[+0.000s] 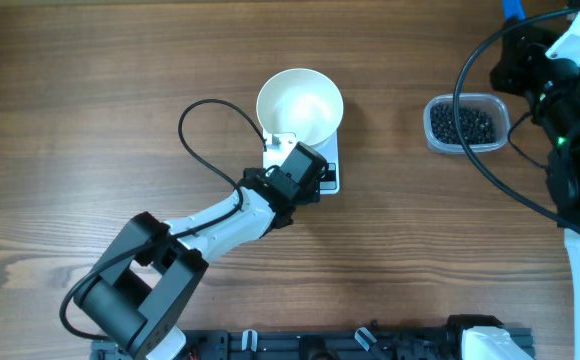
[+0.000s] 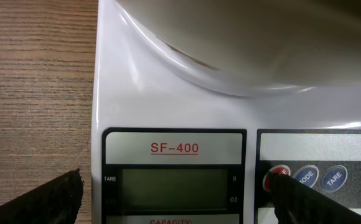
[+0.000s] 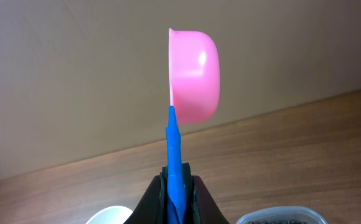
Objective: Scoop item into bowl and weigh 150g on scale
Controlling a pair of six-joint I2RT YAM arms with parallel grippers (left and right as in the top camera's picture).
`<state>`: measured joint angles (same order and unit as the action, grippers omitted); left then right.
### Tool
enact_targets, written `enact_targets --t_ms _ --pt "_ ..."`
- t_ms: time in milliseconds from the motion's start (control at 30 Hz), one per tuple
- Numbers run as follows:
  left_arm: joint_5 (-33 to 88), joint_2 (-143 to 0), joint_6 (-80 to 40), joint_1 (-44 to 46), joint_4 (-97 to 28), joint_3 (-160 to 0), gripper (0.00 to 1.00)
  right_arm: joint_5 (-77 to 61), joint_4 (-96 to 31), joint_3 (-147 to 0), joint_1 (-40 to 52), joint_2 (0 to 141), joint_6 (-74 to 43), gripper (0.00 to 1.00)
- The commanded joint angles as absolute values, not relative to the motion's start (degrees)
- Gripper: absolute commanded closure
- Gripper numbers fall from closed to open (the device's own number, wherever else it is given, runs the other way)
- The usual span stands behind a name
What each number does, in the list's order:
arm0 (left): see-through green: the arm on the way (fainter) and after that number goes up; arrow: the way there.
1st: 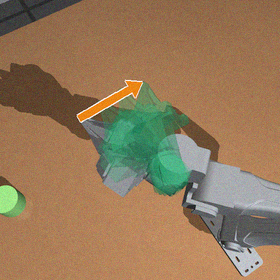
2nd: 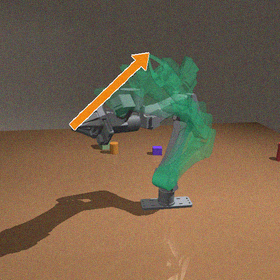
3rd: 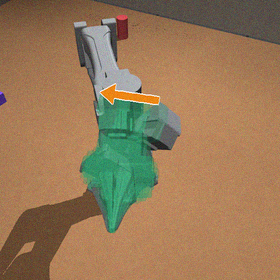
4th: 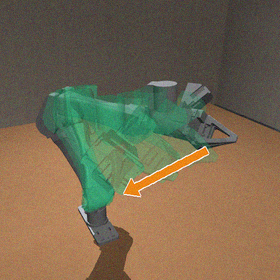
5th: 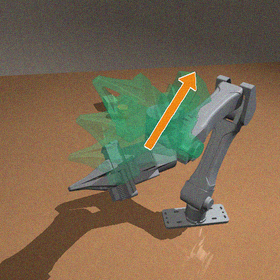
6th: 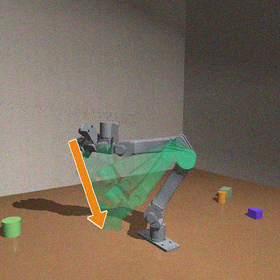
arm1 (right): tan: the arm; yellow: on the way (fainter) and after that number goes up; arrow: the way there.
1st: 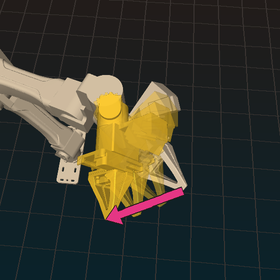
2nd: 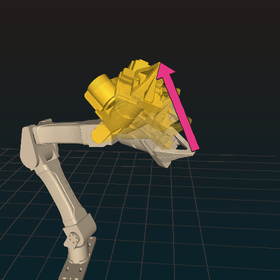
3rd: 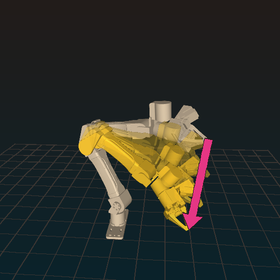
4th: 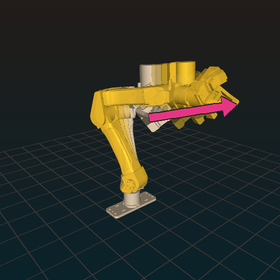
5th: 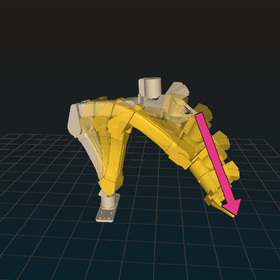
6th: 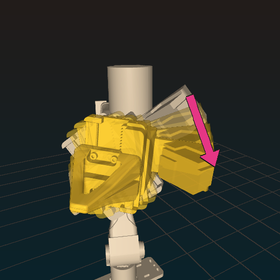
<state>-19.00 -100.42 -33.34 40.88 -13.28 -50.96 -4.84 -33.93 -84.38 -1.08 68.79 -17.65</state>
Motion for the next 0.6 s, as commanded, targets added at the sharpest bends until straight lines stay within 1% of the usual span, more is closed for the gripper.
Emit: enact_targets --t_ms 0,567 --pt "-19.11 -103.31 -33.5 40.6 -14.13 -50.61 0.0 -3.86 -33.95 -85.93 -1.21 69.17 -16.69 0.96" --pt "-18.41 -104.07 -33.5 40.6 -15.51 -50.61 0.0 -3.86 -33.95 -85.93 -1.21 69.17 -16.64 0.96"
